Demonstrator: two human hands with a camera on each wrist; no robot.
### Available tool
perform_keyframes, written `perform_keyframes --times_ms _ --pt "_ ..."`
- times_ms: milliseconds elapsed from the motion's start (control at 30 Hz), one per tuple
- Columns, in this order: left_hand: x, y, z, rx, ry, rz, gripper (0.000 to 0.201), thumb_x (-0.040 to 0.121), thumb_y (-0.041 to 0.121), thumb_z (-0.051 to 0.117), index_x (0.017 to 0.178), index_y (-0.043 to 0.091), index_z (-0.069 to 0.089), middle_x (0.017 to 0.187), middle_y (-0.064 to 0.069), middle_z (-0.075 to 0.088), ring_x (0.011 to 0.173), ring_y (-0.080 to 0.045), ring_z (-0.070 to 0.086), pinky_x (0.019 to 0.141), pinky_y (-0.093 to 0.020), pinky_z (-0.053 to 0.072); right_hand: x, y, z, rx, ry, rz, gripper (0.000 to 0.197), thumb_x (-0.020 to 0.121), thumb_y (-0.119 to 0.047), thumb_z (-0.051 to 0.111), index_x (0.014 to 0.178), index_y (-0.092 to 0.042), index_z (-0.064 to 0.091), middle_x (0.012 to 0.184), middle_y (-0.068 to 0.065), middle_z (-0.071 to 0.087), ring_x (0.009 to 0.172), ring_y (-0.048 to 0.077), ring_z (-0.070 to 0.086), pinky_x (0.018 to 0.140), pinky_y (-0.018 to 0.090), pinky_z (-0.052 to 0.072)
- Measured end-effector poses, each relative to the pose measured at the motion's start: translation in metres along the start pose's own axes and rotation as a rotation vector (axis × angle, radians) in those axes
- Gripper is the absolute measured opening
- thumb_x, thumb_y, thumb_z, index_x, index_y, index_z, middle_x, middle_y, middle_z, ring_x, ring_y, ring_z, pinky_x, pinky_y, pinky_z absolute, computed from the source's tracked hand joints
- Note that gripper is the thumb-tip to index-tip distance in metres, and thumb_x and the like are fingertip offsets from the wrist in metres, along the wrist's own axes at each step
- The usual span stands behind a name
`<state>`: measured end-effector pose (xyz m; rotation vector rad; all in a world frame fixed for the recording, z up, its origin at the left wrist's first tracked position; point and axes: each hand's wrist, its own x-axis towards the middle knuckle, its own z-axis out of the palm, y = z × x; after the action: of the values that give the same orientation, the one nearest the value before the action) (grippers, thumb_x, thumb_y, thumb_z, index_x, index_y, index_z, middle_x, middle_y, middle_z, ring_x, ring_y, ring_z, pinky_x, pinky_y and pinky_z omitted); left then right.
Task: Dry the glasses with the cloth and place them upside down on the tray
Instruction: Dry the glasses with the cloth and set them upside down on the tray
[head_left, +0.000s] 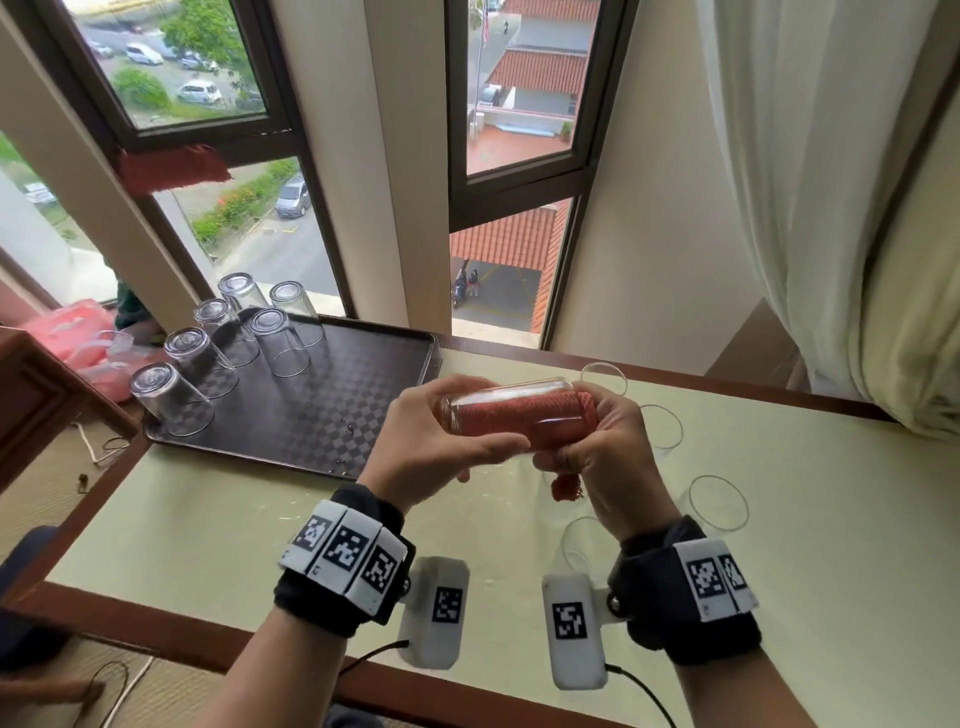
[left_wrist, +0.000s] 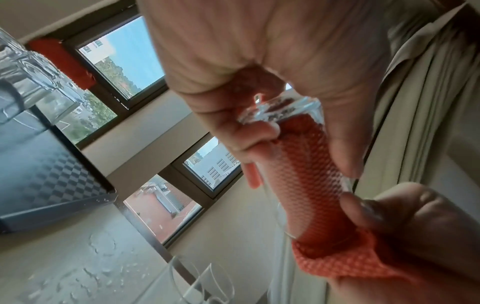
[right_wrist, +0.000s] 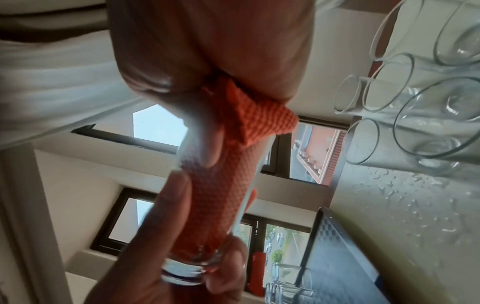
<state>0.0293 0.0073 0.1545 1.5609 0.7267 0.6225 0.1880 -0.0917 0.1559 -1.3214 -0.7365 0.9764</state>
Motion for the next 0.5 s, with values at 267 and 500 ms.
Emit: perform_keyframes --times_ms 267,500 --pt "0.004 -0.005 0.009 -0.177 0.025 -0.115 0.068 0.053 0.050 0.083 0.113 0.022 0.067 0.083 0.007 0.074 0.060 -0.005 0.060 0.046 -0.017 0.047 -0.003 -0.006 -0.001 -0.051 0.102 -0.025 0.058 0.066 0.034 0.036 0.087 -0.010 0.067 0.063 0.004 0.069 0.049 0.022 0.066 0.036 0.027 0.044" --pt "0.001 -0.005 0.005 -0.036 0.091 0.018 0.057 0.060 0.033 0.095 0.108 0.017 0.069 0.089 -0.004 0.073 0.052 -0.007 0.061 0.044 -0.017 0.048 -0.002 -0.004 0.008 -0.021 0.127 0.094 0.054 0.067 0.032 0.036 0.088 -0.007 0.066 0.072 0.015 0.069 0.047 0.024 0.063 0.035 0.023 0.039"
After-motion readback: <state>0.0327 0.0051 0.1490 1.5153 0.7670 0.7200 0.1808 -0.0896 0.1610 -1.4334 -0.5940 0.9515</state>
